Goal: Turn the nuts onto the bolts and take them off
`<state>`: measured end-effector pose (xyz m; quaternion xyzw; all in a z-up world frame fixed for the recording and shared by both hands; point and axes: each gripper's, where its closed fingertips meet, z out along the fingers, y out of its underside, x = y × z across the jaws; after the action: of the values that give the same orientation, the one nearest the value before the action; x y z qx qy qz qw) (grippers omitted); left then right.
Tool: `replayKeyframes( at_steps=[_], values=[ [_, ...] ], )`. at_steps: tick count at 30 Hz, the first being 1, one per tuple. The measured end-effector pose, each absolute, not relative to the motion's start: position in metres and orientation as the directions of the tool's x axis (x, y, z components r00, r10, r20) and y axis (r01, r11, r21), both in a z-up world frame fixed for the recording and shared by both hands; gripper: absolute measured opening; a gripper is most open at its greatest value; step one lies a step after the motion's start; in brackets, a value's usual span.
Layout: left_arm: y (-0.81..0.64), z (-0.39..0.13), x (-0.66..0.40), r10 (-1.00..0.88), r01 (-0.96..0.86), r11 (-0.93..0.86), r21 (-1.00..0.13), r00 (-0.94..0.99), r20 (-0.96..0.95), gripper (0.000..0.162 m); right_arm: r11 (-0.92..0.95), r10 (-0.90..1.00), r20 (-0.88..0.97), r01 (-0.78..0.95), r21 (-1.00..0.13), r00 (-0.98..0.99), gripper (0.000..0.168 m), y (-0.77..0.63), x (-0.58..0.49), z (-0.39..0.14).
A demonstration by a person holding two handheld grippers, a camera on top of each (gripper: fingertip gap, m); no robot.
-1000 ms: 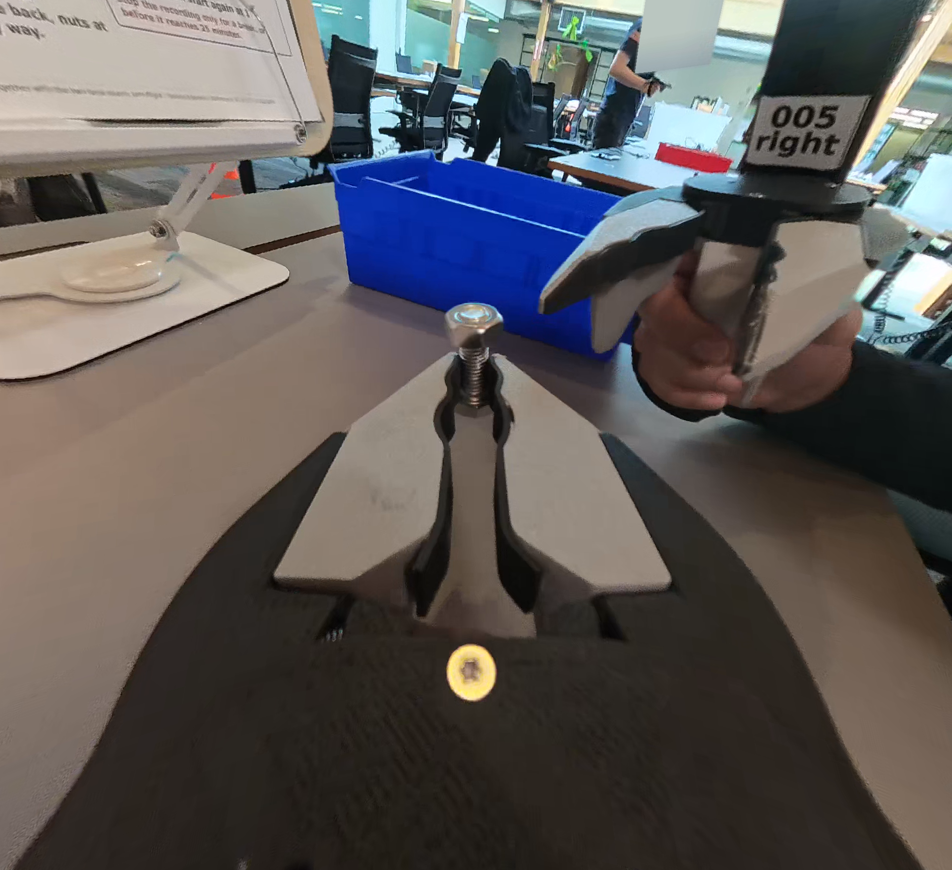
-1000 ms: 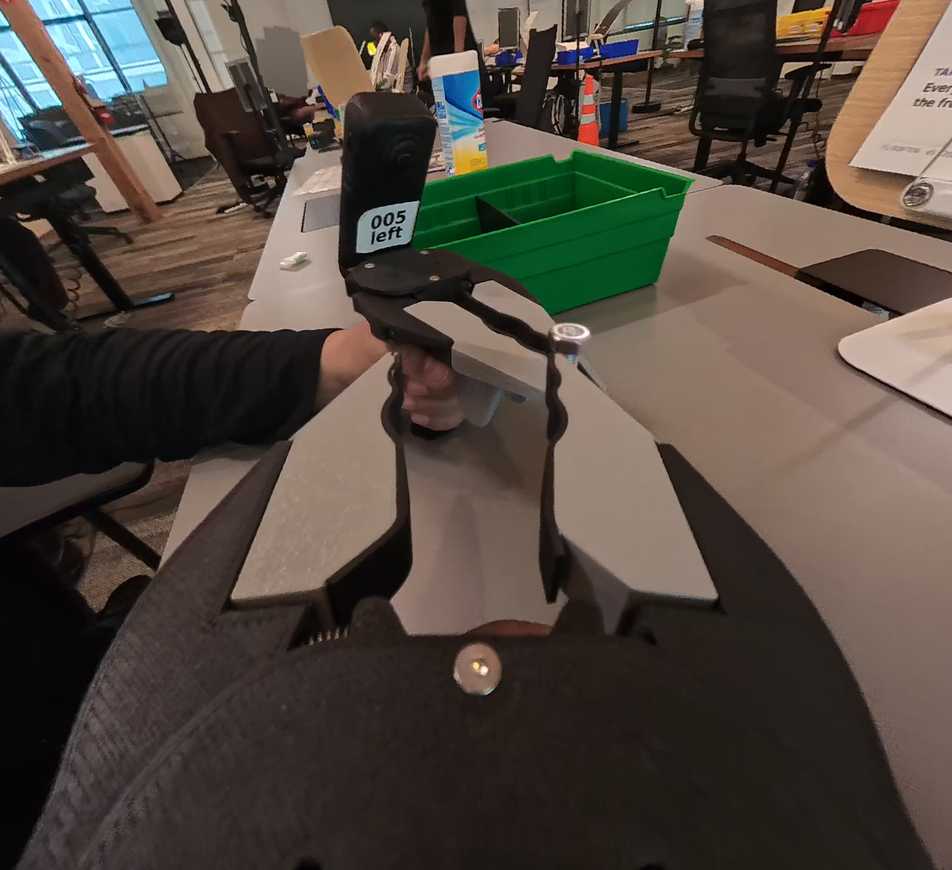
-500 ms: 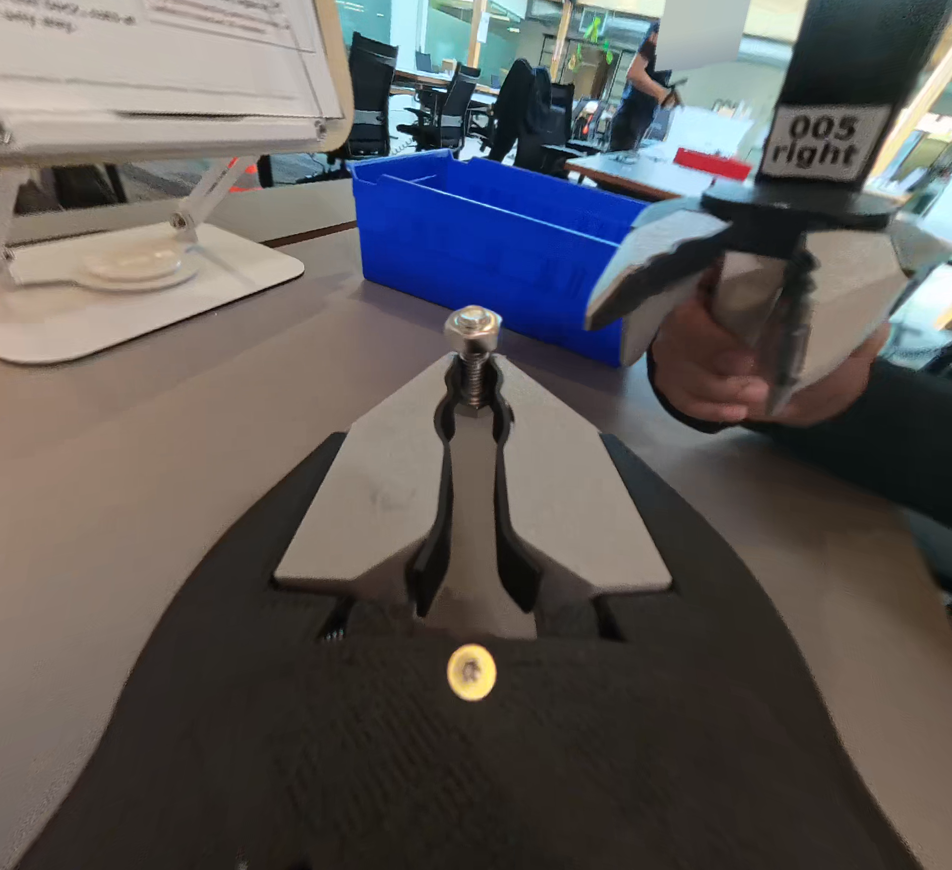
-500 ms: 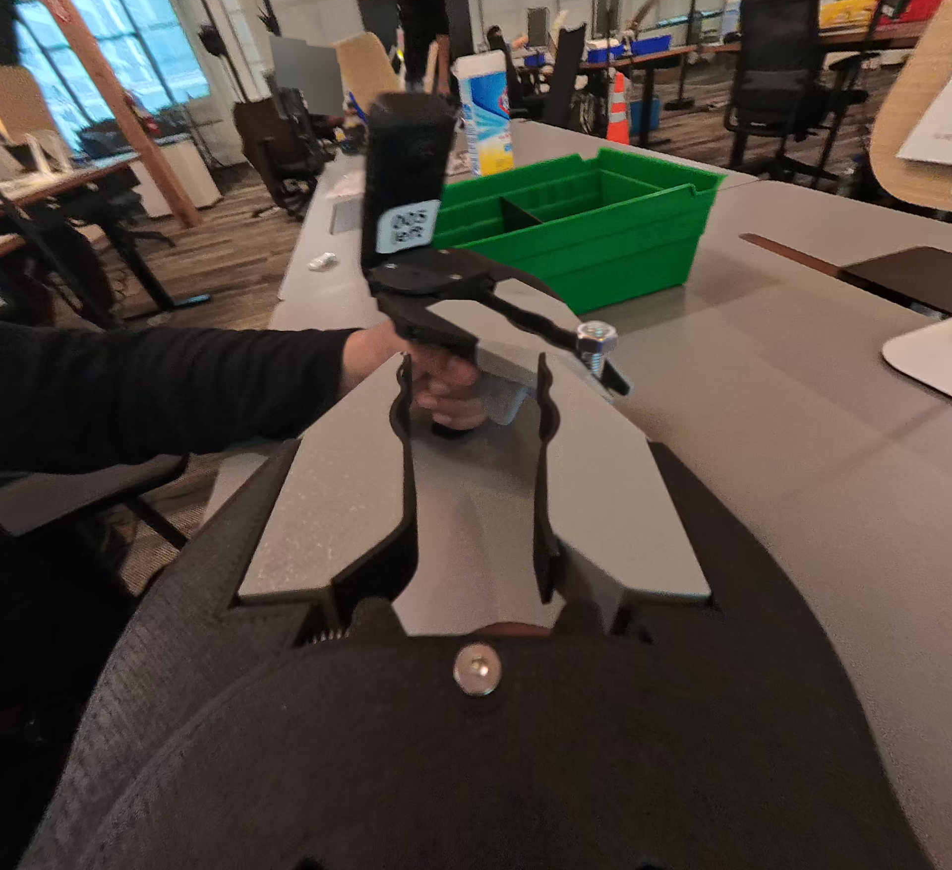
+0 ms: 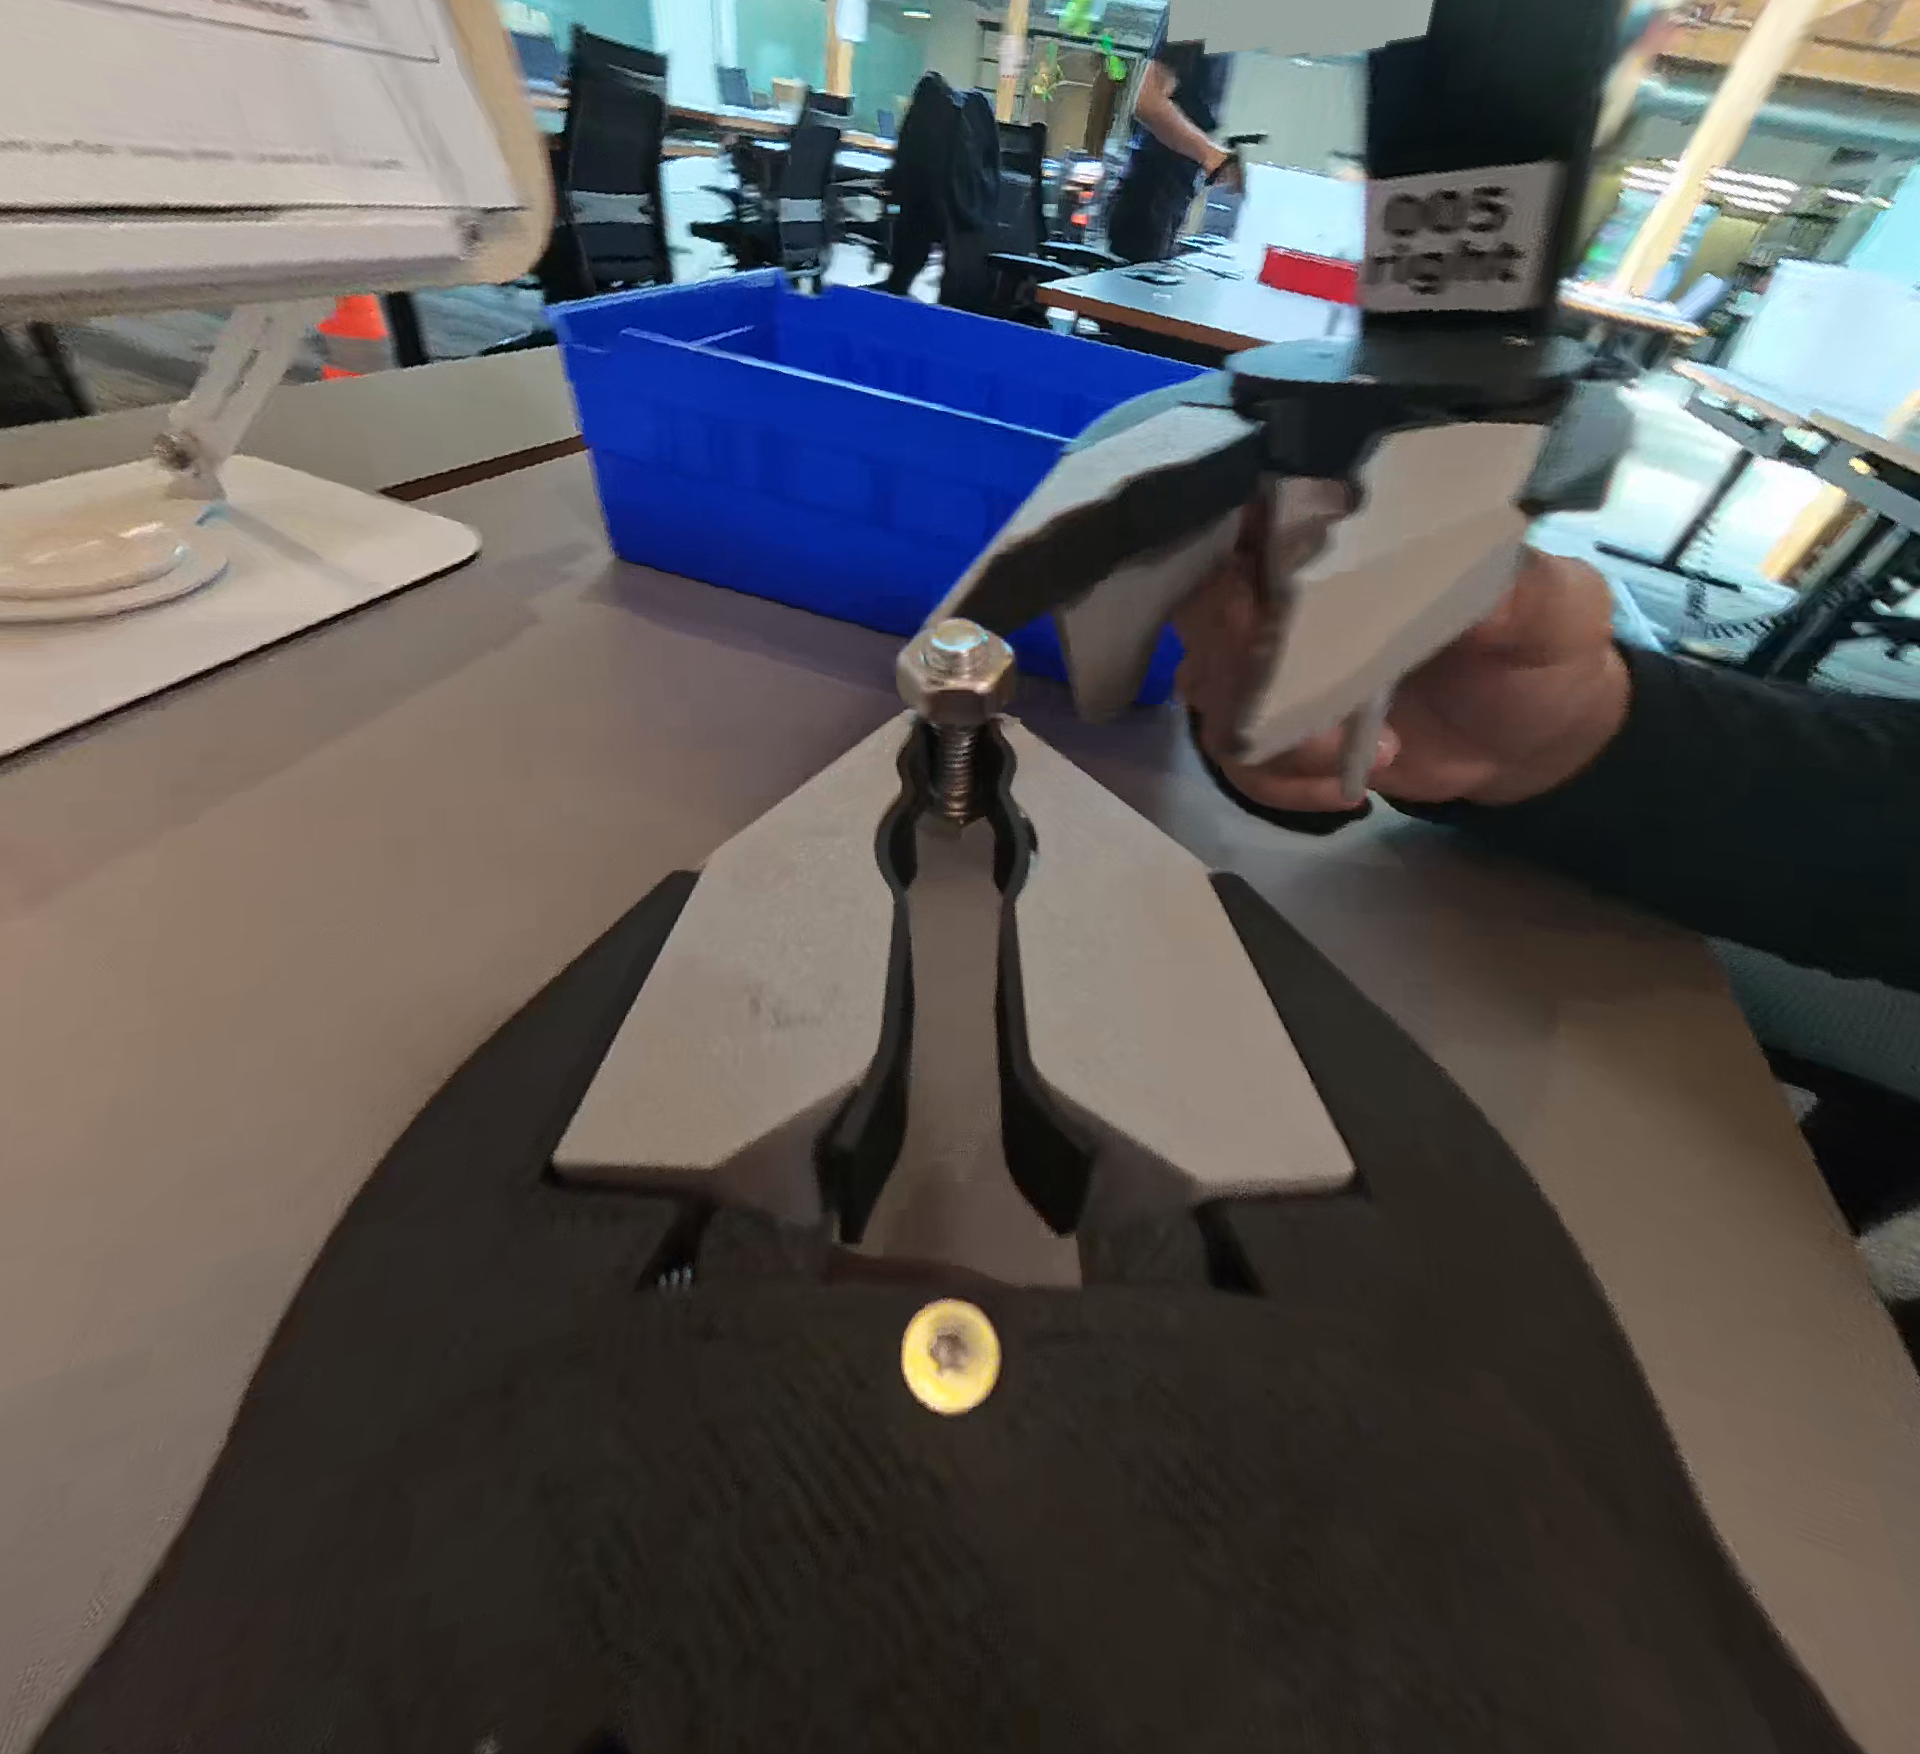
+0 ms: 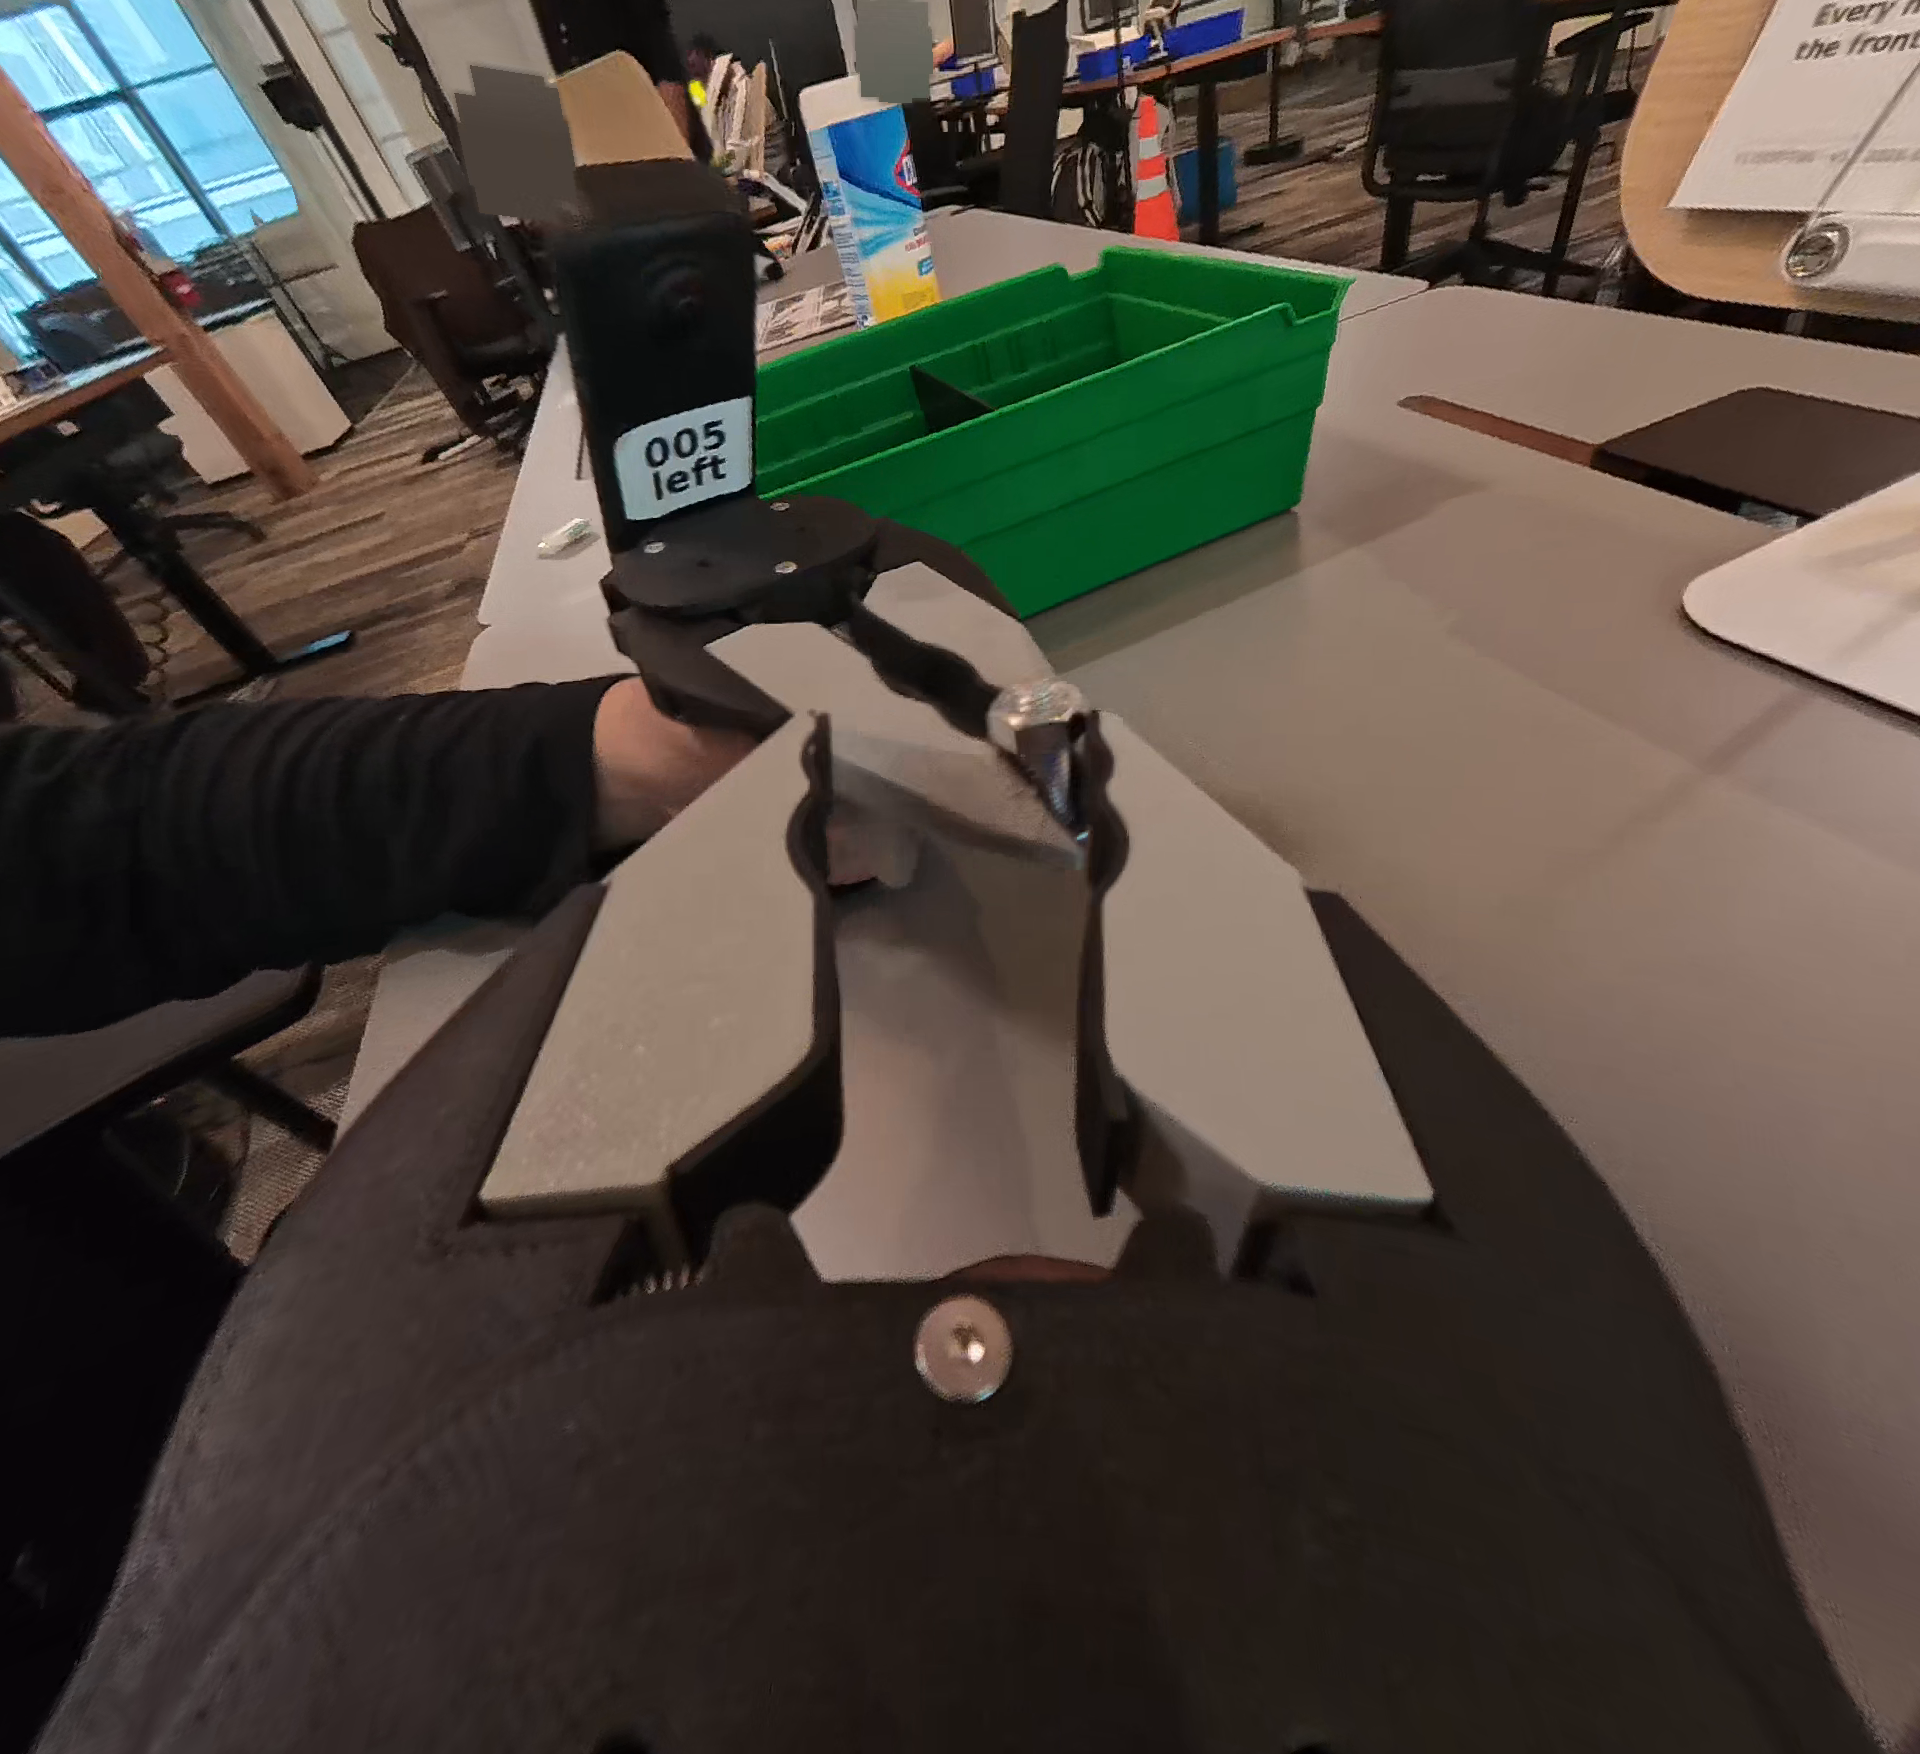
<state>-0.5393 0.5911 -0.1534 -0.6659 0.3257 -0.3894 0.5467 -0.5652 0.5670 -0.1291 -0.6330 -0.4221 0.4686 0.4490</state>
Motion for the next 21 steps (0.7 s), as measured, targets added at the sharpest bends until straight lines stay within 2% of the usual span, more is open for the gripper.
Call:
replayKeyframes(
  at_steps=[1,2,6,12,18,21],
  values=[
    [0.6,-0.155,-0.546,-0.828,0.01,-0.217,-0.976,0.527,0.189,0.006,-0.229,0.958,-0.203,0.116,-0.966,0.202,0.043,0.566,-0.564,-0.128],
    [0.606,-0.156,-0.552,-0.807,0.025,-0.241,-0.97,0.551,0.215,0.006,-0.212,0.968,-0.193,0.105,-0.972,0.161,0.023,0.56,-0.564,-0.124],
    [0.604,-0.152,-0.555,-0.817,0.063,-0.246,-0.967,0.523,0.242,0.006,-0.236,0.954,-0.219,0.06,-0.97,0.202,0.041,0.569,-0.56,-0.117],
    [0.59,-0.157,-0.538,-0.863,-0.029,-0.204,-0.979,0.478,0.165,0.006,-0.253,0.928,-0.215,0.09,-0.963,0.305,0.035,0.585,-0.556,-0.129],
    [0.579,-0.159,-0.529,-0.893,-0.079,-0.159,-0.984,0.436,0.109,0.006,-0.256,0.941,-0.217,0.13,-0.958,0.261,0.015,0.577,-0.561,-0.135],
    [0.577,-0.158,-0.528,-0.897,-0.073,-0.165,-0.984,0.426,0.119,0.006,-0.266,0.943,-0.223,0.156,-0.951,0.248,0.019,0.575,-0.563,-0.141]
  ],
)
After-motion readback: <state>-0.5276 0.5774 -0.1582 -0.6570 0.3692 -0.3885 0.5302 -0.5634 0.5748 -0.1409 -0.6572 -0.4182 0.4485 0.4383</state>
